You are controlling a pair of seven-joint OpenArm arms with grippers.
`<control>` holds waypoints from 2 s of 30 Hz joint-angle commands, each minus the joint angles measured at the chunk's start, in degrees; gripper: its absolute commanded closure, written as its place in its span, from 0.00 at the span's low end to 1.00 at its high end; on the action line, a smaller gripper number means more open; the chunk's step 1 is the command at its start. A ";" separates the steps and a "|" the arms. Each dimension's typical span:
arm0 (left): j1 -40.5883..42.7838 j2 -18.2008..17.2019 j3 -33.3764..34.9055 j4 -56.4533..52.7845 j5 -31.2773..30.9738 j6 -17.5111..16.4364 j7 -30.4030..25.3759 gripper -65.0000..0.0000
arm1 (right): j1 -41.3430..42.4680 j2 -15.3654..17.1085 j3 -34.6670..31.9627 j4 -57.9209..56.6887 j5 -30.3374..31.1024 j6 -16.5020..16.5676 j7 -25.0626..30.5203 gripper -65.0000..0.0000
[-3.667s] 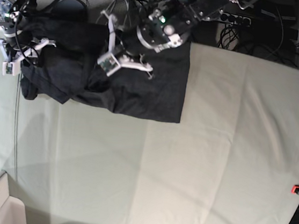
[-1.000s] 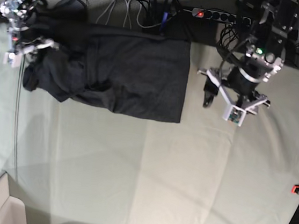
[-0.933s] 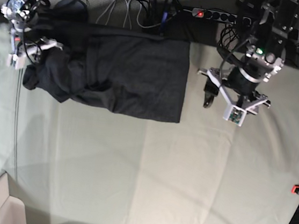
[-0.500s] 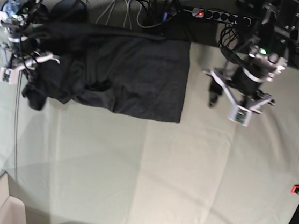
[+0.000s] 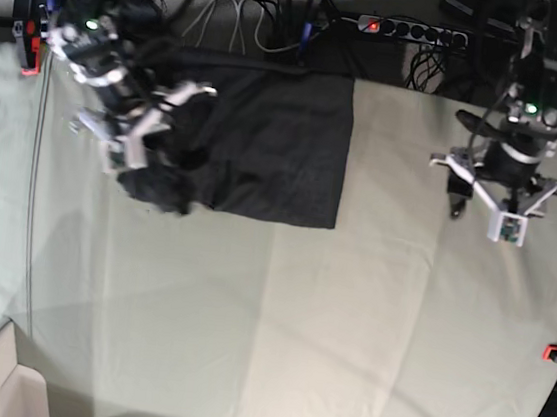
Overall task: Layout the t-shirt on the table in an organized manner, then fold the t-shirt properly
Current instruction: 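Grasp the strip end with the right gripper and fold it over onto the stack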
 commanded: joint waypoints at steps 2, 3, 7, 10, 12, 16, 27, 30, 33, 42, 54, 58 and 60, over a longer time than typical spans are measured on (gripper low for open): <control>-0.08 -0.39 -1.47 1.24 -0.03 0.16 -1.46 0.42 | 0.87 0.06 -2.30 0.84 0.97 0.41 1.48 1.00; 0.54 -0.39 -2.35 1.24 -0.03 0.16 -1.46 0.42 | 1.48 0.06 -3.61 0.75 0.88 0.41 1.39 1.00; 1.77 -0.39 -5.78 1.41 -0.03 0.16 -1.46 0.42 | 2.54 0.06 -9.50 -1.54 0.88 0.41 1.66 1.00; 2.65 -0.39 -7.72 1.33 -0.03 0.16 -1.46 0.42 | 5.09 0.06 -13.46 -4.26 0.88 0.41 1.48 1.00; 3.09 -0.39 -9.04 1.41 -0.03 0.16 -1.46 0.42 | 6.41 0.06 -14.96 -4.88 0.97 0.41 1.48 1.00; 3.53 -0.39 -11.41 1.24 -0.03 -2.12 -1.46 0.42 | 8.08 0.06 -17.15 -4.09 1.15 0.41 1.39 1.00; 0.36 8.41 -25.83 0.89 0.68 -20.94 -1.02 0.43 | 8.16 0.06 -22.60 -11.38 0.97 0.41 1.83 1.00; 0.36 8.41 -26.44 0.89 0.68 -21.29 -1.02 0.43 | 9.13 0.06 -22.96 -12.97 0.97 0.41 1.83 1.00; 0.36 8.41 -26.44 0.89 0.68 -21.29 -1.02 0.43 | 10.54 0.06 -22.96 -14.99 0.97 0.41 1.39 1.00; 0.36 8.49 -26.44 0.89 0.68 -21.29 -1.11 0.43 | 9.31 4.09 -33.33 -14.02 1.06 0.41 1.39 0.50; 0.27 8.41 -26.27 -2.10 0.59 -21.29 -1.37 0.43 | 5.70 4.62 -19.26 -3.38 1.15 0.41 1.31 0.42; -0.87 8.49 -26.35 -2.81 0.59 -21.55 -1.37 0.43 | 4.30 4.71 -17.50 -4.26 1.15 0.41 1.31 0.41; -0.87 8.41 -26.44 -2.81 0.59 -21.55 -1.37 0.43 | 3.68 4.71 -17.94 -5.32 1.15 0.41 1.31 0.41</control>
